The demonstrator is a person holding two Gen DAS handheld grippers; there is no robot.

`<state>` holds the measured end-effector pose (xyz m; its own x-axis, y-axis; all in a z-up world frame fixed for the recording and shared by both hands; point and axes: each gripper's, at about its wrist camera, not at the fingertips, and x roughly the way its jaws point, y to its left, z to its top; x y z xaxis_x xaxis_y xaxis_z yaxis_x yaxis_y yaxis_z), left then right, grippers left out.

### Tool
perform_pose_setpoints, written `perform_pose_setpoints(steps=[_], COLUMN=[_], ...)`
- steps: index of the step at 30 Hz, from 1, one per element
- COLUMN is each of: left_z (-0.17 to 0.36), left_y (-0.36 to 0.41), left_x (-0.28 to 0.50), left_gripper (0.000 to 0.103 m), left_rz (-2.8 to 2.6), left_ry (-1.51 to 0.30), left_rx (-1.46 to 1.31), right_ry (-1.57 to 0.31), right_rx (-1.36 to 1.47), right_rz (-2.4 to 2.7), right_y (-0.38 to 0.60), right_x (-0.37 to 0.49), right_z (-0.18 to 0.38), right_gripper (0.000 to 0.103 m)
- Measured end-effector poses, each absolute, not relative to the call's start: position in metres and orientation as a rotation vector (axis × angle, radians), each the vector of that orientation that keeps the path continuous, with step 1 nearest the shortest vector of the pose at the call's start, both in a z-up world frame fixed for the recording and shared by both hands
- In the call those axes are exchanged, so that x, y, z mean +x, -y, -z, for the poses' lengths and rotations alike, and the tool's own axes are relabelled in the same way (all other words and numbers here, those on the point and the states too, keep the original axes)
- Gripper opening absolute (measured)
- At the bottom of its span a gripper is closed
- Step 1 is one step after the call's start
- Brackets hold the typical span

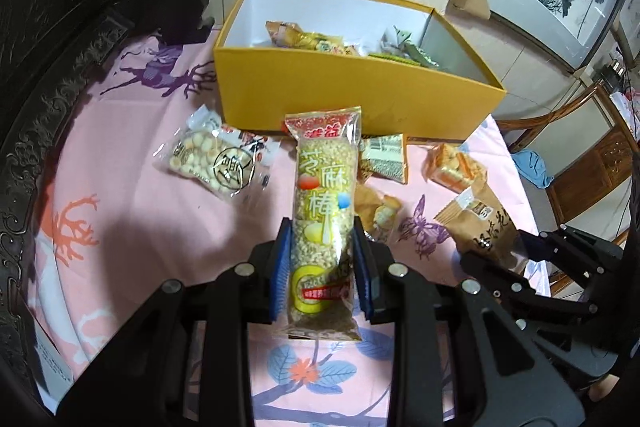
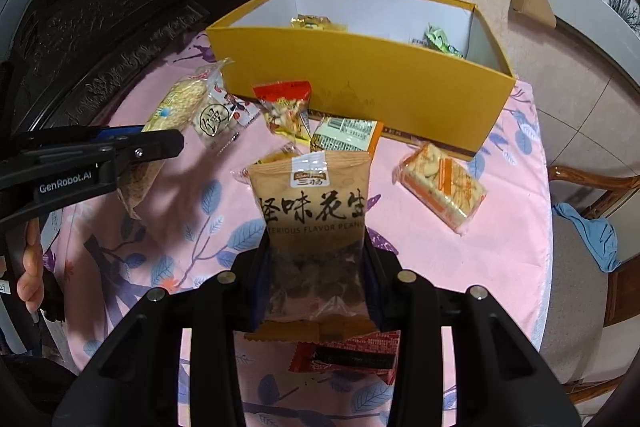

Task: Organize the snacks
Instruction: 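Carry the rice-stick bar and peanut bag into the yellow box and open both tools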

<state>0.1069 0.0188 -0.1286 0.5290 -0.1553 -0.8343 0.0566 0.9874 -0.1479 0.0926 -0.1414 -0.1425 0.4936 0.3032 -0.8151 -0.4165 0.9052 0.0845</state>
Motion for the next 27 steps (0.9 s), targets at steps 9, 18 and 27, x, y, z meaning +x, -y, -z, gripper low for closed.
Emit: perform_pose_setpoints(steps=[9, 18, 27], left_z=[0.086, 0.040, 0.016], left_y=[-0.023, -0.019, -0.018], left_x=[0.156, 0.257, 0.301], left_gripper=[0.028, 0.028, 0.101], left_rz=[0.139, 0.096, 0.068], left_ry=[-0.927, -0.858, -0.785], left_rx=[-0.115, -0.071, -0.074], right_ry=[-0.902, -0.818, -0.709], right_rx=[-0.113, -0.080, -0.172], right_rz=[-0.402, -0.353, -0.223], right_y=[0.148, 0.144, 0.145], right_x=[0.150, 0.256, 0.290], right_z=[0.103, 0.046, 0.018], right_gripper=[0.039, 0.039, 0.101])
